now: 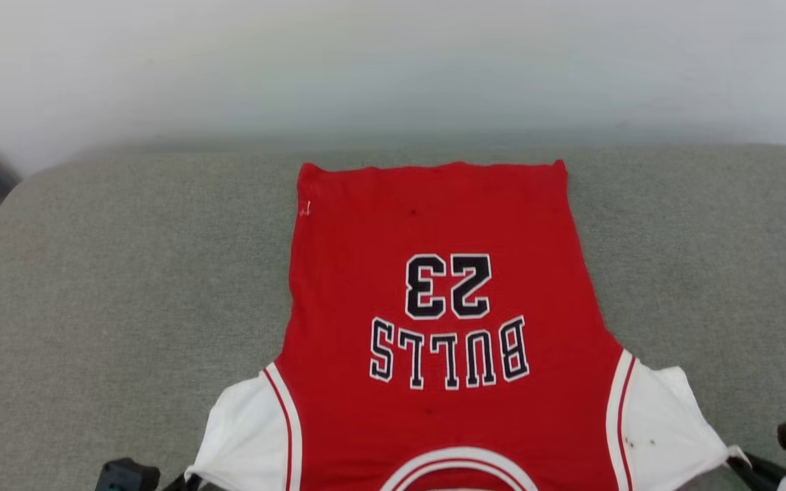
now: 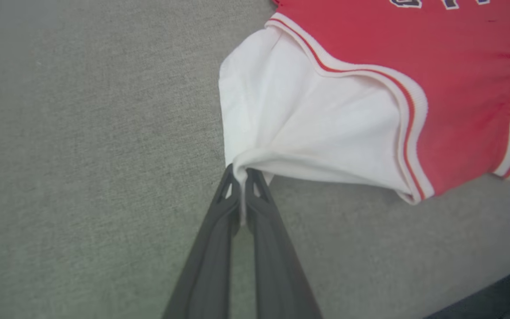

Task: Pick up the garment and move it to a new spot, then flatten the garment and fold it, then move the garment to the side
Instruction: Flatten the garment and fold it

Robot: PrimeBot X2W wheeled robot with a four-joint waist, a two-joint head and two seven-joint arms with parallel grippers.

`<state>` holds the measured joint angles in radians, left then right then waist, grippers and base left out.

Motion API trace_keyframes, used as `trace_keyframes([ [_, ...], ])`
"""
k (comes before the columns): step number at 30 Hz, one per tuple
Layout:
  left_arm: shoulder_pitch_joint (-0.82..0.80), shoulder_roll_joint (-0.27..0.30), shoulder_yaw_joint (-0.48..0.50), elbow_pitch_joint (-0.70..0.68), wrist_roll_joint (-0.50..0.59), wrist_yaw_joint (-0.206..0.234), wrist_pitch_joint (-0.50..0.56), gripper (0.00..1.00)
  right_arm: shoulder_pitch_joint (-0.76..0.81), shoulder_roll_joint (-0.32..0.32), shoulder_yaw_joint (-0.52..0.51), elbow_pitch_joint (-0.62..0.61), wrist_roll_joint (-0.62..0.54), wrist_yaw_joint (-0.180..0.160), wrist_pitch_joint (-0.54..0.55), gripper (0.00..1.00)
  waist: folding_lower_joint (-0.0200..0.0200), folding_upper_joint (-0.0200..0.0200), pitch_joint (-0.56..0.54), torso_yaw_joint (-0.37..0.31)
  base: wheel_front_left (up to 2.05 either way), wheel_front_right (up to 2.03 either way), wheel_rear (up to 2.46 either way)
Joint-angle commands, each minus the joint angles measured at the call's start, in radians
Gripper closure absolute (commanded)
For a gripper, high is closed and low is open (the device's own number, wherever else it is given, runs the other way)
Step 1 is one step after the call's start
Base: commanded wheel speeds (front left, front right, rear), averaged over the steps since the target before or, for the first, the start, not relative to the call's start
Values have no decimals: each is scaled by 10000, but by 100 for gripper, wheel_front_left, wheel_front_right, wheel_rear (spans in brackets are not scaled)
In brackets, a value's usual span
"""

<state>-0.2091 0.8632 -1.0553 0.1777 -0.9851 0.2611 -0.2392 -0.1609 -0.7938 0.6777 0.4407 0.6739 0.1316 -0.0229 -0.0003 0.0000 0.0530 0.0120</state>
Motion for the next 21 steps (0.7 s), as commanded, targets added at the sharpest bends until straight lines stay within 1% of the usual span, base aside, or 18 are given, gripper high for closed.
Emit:
trace_keyframes([
  [1,253,131,-11,-118,-125,145,58,100,455,-171,-188,-180,-104,-18,188,100,3,0,-144,13,0,0,0],
  [6,759,416,-190,-688,-200,385,214,100,1980,-416,-1113,-1155,-218,-18,983,100,3,0,-262,133,0,0,0],
  [11,760,488,-248,-1023,-119,517,323,100,2891,-441,-1945,-2001,-373,-18,2095,100,3,0,-170,221,0,0,0],
  [12,700,483,-257,-1069,-90,546,346,100,2999,-406,-2078,-2145,-267,-18,2432,75,3,0,-146,233,0,0,0],
  [13,631,463,-264,-1112,-64,575,370,100,3039,-358,-2265,-2354,-150,-18,2667,45,3,0,-119,249,0,0,0],
  [14,549,423,-267,-1164,-22,584,400,100,2988,-328,-2545,-2577,-86,-18,2814,0,3,0,-85,269,0,0,0],
  [18,332,270,-313,-1323,157,602,468,100,2547,-459,-3565,-3447,-201,-15,3491,0,3,0,115,360,0,0,0],
  [21,116,279,-294,-1484,343,653,486,100,2005,-751,-4502,-4192,-205,-15,4111,0,3,0,386,490,0,0,0],
])
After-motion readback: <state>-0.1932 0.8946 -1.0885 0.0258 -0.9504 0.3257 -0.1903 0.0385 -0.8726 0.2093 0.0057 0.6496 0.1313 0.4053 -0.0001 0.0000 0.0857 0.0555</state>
